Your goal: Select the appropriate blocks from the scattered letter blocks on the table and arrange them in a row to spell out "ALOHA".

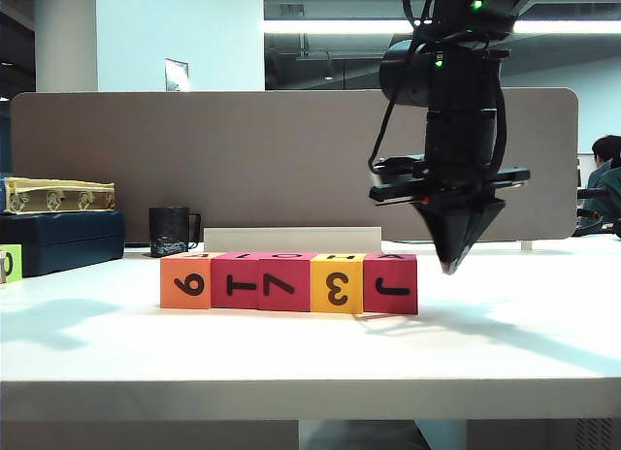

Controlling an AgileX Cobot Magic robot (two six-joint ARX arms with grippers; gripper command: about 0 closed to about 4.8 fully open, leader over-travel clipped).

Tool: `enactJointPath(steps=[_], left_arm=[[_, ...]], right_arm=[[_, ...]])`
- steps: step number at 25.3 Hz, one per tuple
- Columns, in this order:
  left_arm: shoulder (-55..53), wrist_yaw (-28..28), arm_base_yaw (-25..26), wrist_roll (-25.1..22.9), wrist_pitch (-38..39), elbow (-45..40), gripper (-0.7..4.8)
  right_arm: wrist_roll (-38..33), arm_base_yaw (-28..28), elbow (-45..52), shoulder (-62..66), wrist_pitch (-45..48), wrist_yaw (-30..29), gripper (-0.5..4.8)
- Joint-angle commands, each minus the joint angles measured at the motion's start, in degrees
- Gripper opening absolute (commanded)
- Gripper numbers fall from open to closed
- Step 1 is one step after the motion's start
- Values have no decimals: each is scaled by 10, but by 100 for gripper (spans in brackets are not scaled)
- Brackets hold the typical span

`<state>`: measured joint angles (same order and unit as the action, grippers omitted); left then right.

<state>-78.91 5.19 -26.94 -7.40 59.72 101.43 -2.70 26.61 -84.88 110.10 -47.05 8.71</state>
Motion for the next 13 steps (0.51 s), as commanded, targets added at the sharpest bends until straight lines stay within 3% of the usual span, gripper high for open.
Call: enactJointPath(steps=[1,9,13], left_arm=[[-4,-22,8,-12,-7,1,-6],[-14,-26,19,-12,3,1,-6],[-14,-25,18,-12,5,1,-6]], right_arm=[[2,1,-5,-31,14,12,-4],[2,1,-4,-38,6,1,-4],[-3,1,-3,-28,13,-31,-4]])
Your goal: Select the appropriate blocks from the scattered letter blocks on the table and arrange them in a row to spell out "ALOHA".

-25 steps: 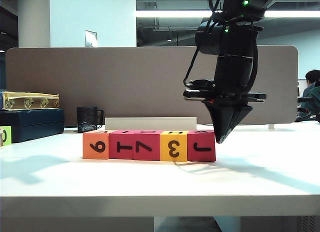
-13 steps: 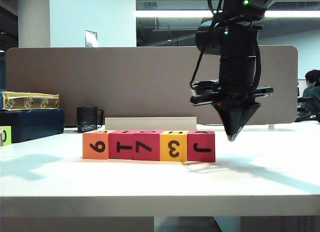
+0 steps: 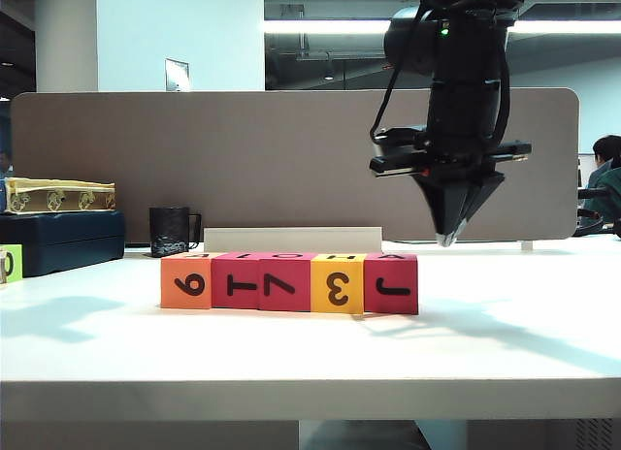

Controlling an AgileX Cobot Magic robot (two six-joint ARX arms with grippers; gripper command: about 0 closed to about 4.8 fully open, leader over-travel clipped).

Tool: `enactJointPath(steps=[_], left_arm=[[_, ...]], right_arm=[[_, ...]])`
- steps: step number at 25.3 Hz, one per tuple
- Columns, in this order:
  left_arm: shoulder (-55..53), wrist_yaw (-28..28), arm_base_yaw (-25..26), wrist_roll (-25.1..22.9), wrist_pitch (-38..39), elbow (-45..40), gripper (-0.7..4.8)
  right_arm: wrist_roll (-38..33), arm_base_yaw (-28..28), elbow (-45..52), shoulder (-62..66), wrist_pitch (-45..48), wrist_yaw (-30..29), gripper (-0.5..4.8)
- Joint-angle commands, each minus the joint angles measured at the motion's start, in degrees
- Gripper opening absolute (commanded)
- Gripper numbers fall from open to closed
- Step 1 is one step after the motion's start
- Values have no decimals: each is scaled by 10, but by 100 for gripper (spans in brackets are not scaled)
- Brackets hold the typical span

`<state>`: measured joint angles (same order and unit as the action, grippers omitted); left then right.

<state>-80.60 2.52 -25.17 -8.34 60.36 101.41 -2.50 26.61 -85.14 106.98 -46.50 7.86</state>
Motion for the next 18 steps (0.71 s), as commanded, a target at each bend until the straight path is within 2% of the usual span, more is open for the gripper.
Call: enactJointPath(steps=[1,11,14,18], left_arm=[[3,2,1,-2,0,1,-6],[3,2,1,-2,3,1,-6],[3,2,1,-2,0,1,-6],[3,2,1,-2,-1,1,-6]], right_arm=[[-5,1,-1,5,7,-27,-4],[-5,1,-1,28,28,-76,-4],[-5,1,-1,28,47,-112,-4],[-5,1,-1,28,57,-116,-4]])
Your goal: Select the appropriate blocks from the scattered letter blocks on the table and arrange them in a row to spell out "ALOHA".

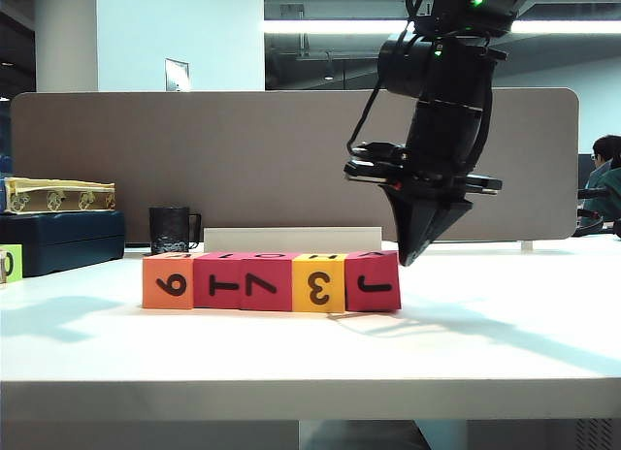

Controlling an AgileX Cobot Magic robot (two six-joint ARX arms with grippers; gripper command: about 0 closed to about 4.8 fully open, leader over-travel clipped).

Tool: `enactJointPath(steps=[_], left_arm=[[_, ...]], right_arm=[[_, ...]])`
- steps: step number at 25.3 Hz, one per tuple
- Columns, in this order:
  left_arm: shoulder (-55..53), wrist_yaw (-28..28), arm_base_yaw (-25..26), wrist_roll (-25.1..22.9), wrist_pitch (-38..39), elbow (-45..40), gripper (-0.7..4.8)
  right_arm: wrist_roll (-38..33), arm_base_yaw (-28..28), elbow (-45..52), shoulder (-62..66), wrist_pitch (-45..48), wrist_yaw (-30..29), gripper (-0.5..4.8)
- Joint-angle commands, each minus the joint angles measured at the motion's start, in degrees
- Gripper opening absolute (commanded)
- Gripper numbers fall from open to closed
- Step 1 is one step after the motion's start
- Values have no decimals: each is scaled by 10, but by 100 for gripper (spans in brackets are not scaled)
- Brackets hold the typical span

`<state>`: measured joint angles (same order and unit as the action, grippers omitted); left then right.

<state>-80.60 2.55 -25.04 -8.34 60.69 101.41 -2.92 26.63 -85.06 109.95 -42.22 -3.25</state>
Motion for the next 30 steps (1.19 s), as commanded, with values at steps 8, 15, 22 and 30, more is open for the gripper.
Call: enactJointPath(steps=[8,15,22,30], left_arm=[[3,2,-1,-2,-8,1,-6],[3,2,-1,-3,-9,2,-6],[3,0,-1,-7,-13,2,-6],[3,0,-1,-7,-12,2,-6]], right_arm=[[-2,1,-2,3,31,-9,-4],[-5,1,-2,26,30,3,-4],[2,1,-3,12,49,74,-4],[2,1,-3,12,97,61,-4]])
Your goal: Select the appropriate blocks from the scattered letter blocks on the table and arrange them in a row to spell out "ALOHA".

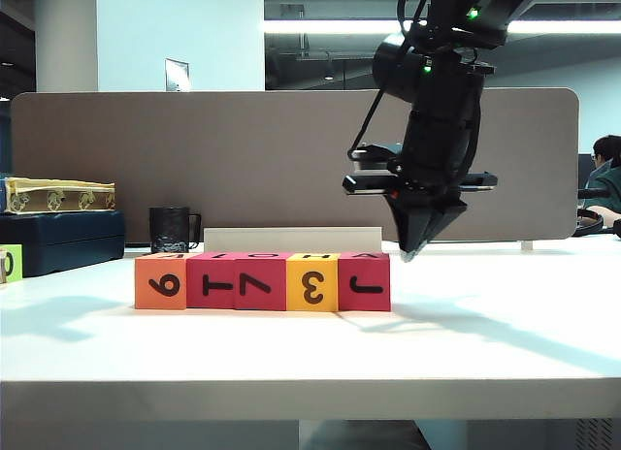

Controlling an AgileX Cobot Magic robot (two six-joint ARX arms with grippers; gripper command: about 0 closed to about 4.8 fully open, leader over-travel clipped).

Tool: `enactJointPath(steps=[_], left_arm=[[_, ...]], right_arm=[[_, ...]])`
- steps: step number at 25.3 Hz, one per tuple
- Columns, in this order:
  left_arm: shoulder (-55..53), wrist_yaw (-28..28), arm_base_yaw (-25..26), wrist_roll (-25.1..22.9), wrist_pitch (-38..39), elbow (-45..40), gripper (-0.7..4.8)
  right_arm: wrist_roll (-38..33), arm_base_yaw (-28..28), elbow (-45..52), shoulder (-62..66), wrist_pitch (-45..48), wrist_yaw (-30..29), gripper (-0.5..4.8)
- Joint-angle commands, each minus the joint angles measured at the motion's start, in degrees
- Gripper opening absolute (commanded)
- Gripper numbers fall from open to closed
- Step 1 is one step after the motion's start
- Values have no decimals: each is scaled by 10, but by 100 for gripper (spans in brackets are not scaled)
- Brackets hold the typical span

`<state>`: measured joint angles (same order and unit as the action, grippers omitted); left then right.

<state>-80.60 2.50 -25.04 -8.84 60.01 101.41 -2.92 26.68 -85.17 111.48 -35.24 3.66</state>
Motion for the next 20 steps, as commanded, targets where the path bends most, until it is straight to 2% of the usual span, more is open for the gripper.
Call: enactJointPath(steps=[1,7,14,20], left_arm=[[3,1,-1,-2,-5,2,-6],[3,1,-1,-2,-6,1,-6],[3,3,-2,-2,-6,2,-6],[3,3,-2,-2,-6,2,-6]], right_arm=[[2,0,-2,-3,33,-8,-4],[2,0,-2,-3,66,-13,-4],[-1,1,-1,-3,63,-64,-4],[-1,1,-1,-3,43,-80,-4]])
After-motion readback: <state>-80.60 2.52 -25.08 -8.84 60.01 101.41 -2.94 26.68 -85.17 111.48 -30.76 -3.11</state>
